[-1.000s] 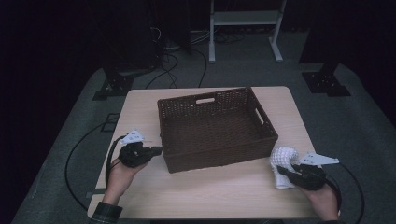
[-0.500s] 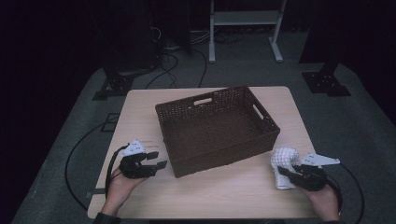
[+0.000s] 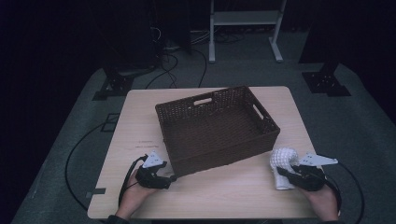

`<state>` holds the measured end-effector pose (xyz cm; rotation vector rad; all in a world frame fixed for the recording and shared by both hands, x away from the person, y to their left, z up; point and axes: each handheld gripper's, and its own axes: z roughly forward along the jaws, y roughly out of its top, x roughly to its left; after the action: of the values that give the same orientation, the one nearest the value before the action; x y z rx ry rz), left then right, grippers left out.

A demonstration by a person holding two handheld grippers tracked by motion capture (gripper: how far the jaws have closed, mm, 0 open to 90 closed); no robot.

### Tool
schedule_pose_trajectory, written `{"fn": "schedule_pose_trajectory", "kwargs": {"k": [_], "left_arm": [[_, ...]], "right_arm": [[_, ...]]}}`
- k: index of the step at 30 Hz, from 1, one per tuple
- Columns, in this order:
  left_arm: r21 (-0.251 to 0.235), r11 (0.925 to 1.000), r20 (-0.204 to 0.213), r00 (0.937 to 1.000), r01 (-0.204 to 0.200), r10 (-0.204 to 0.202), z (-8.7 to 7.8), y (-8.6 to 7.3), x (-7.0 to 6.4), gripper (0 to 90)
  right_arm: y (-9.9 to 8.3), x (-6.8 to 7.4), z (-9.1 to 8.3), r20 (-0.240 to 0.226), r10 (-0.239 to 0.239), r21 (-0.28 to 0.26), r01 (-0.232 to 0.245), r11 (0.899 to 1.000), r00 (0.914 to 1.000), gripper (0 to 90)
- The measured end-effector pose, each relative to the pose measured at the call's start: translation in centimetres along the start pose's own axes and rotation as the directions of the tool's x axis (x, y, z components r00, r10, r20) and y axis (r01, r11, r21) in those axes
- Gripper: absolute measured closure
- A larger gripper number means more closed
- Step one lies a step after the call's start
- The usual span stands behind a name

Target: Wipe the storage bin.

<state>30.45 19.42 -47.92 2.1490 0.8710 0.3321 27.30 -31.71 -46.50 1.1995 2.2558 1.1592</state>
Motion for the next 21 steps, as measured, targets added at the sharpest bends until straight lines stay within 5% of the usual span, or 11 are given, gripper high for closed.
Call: {"fn": "schedule_pose_trajectory", "kwargs": {"k": [13, 21], "left_arm": [[0.032, 0.9991, -0.034, 0.999, -0.027, 0.028, 1.8, -0.1, 0.2, 19.3], [0.027, 0.9991, -0.03, 0.999, -0.033, 0.034, 1.8, -0.1, 0.2, 17.8]], "right_arm": [[-0.2, -1.5, 0.0, 0.104, 0.044, 0.046, -0.049, 0.998, 0.9936, 72.1], [0.6, -2.5, 2.2, 0.078, 0.053, 0.068, -0.058, 0.996, 0.9956, 72.1]]}}
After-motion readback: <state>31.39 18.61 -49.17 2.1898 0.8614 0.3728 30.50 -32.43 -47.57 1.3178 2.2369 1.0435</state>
